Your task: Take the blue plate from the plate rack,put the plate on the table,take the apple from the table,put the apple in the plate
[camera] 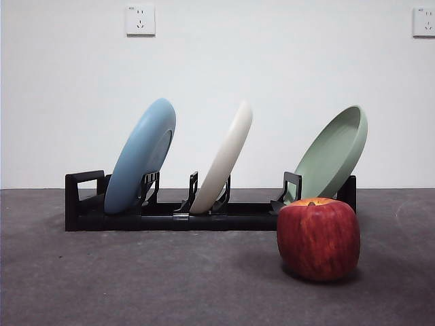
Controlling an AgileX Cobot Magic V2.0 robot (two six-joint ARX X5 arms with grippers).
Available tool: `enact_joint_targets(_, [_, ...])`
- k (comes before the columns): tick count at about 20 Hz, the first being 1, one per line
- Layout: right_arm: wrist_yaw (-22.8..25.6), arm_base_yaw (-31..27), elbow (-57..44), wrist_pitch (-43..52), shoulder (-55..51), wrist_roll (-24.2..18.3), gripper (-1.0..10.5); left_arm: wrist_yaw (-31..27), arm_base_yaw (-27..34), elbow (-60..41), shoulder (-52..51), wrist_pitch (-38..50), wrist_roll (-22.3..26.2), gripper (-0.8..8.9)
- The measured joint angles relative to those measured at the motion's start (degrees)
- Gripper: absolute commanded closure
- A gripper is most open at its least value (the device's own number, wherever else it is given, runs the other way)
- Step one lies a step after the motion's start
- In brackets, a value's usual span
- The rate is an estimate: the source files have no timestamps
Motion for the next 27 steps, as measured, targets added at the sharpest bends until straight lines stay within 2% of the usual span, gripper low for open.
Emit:
enact_joint_targets(4, [-0.1,0.0,0.3,-0.7,0.4,10.7,9.6,0.1,0.0,0.1,0.0,-0.2,-2.5,8.20])
enact_joint_targets(6, [-0.2,0.0,2.4,-4.3,1.8,15.0,9.6,0.4,0.0,2.0,0.8,-1.8,-4.8,8.20])
enact_joint_targets(8, [-0.2,0.0,6.8,-6.4,4.5,17.4,9.6,1.0,0.0,6.3,2.9,-2.1,-6.4,8.20])
enact_joint_targets(11, [-0.2,0.0,16.0,-9.1,10.8,18.6,9.6,3.5,0.0,13.9,8.7,-1.7,-7.1,8.19])
enact_joint_targets(14, [-0.4,0.0,24.7,-12.5,18.6,18.0,9.6,6.6,0.0,21.6,17.0,-2.6,-7.2,8.19])
enact_joint_targets(17, [-3.2,0.0,34.3,-17.0,27.2,14.8,9.5,10.7,0.0,30.6,27.7,-6.7,-6.8,8.19])
enact_joint_targets(19, [-5.7,0.0,40.9,-20.8,33.0,11.5,9.5,14.4,0.0,36.8,35.3,-10.2,-4.3,8.18])
enact_joint_targets(24, [-11.8,0.0,48.9,-25.1,40.6,6.4,9.4,19.5,0.0,45.4,45.5,-16.9,-0.8,8.12])
enact_joint_targets(25, [-12.9,0.0,50.2,-25.6,42.1,5.6,9.2,20.5,0.0,47.2,47.5,-18.5,-0.1,7.98])
enact_joint_targets(27, [-13.7,0.0,51.5,-25.7,43.9,4.8,8.1,22.0,0.0,49.5,50.0,-19.9,0.5,7.04])
